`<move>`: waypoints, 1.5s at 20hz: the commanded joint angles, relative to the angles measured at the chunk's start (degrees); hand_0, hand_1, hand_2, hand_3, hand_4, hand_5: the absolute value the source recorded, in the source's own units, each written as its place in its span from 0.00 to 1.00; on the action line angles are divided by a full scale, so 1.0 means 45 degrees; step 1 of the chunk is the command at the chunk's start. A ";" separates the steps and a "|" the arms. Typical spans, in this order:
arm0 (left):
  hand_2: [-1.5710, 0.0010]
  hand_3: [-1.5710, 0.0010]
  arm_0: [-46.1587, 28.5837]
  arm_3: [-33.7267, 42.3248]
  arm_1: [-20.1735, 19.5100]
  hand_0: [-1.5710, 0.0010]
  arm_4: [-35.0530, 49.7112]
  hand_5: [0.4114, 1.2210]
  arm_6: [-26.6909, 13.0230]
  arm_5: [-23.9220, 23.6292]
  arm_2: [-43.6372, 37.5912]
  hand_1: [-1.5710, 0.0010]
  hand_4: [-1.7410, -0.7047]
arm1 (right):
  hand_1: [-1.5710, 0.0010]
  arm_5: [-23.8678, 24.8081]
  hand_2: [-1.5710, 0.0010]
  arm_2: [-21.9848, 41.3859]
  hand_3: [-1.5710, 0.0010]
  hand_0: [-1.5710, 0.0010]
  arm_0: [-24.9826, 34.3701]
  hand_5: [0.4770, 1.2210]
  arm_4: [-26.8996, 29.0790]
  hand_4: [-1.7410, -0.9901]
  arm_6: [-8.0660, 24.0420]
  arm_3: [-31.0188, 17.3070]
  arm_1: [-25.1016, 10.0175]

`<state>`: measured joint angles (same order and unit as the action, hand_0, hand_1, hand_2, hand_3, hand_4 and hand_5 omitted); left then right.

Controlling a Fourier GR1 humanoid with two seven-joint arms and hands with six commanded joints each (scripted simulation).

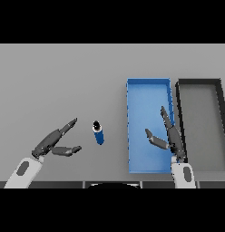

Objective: Pick up the blue pipe and place it into the blue bin.

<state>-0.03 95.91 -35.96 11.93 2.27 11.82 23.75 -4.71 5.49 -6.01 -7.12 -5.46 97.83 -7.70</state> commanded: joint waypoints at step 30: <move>0.18 0.23 0.2470 -0.4251 0.5719 0.24 -0.1029 0.84 0.1477 -0.0512 0.1603 0.20 0.13 | 1.00 0.0068 1.00 -0.0047 1.00 1.00 -0.0369 0.18 0.0012 0.64 -0.0064 0.0147 0.0130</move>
<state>11.09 76.78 -10.22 7.45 8.97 9.63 30.96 -4.42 5.29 -7.68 -7.07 -5.71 98.49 -7.10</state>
